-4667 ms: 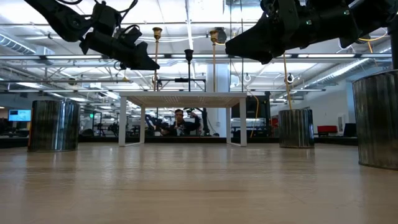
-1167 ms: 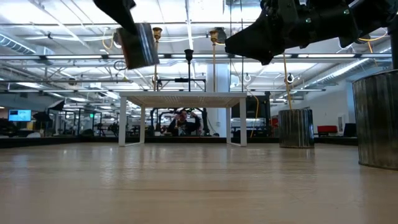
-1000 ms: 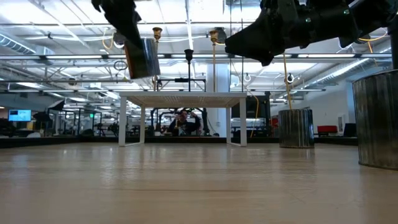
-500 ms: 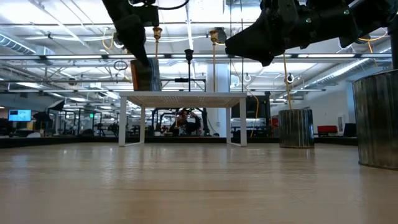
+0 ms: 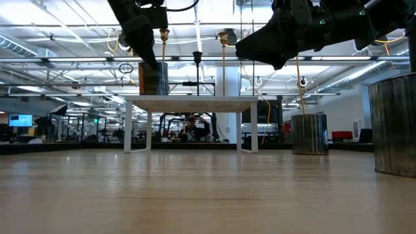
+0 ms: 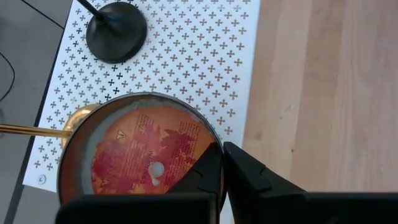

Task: Pick & Place candle stick holders
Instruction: Put the left orange candle on the shelf, then put the orange candle on the shelf

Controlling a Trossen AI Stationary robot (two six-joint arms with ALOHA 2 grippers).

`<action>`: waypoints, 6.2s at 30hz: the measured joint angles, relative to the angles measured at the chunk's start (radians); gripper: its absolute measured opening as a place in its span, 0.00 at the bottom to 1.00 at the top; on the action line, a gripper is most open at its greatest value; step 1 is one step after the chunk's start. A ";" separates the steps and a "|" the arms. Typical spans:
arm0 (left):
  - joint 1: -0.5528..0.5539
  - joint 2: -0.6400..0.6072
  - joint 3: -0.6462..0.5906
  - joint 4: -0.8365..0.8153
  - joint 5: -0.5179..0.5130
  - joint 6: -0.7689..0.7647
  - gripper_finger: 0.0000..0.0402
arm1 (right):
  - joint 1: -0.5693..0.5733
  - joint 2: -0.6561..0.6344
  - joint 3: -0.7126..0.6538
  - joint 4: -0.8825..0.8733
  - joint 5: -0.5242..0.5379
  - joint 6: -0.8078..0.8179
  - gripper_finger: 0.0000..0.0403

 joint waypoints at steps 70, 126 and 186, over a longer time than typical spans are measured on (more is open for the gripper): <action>-0.365 -0.555 -0.380 0.317 -0.180 -0.310 0.26 | 0.006 -0.298 0.003 -0.816 0.132 -0.029 0.36; -0.401 -0.483 -0.490 0.482 -0.182 -0.313 0.26 | -0.247 -0.337 0.000 -0.970 -0.165 0.256 0.01; -0.401 -0.483 -0.490 0.510 -0.181 -0.295 0.26 | -0.475 0.339 0.943 -1.115 -0.472 -0.364 0.02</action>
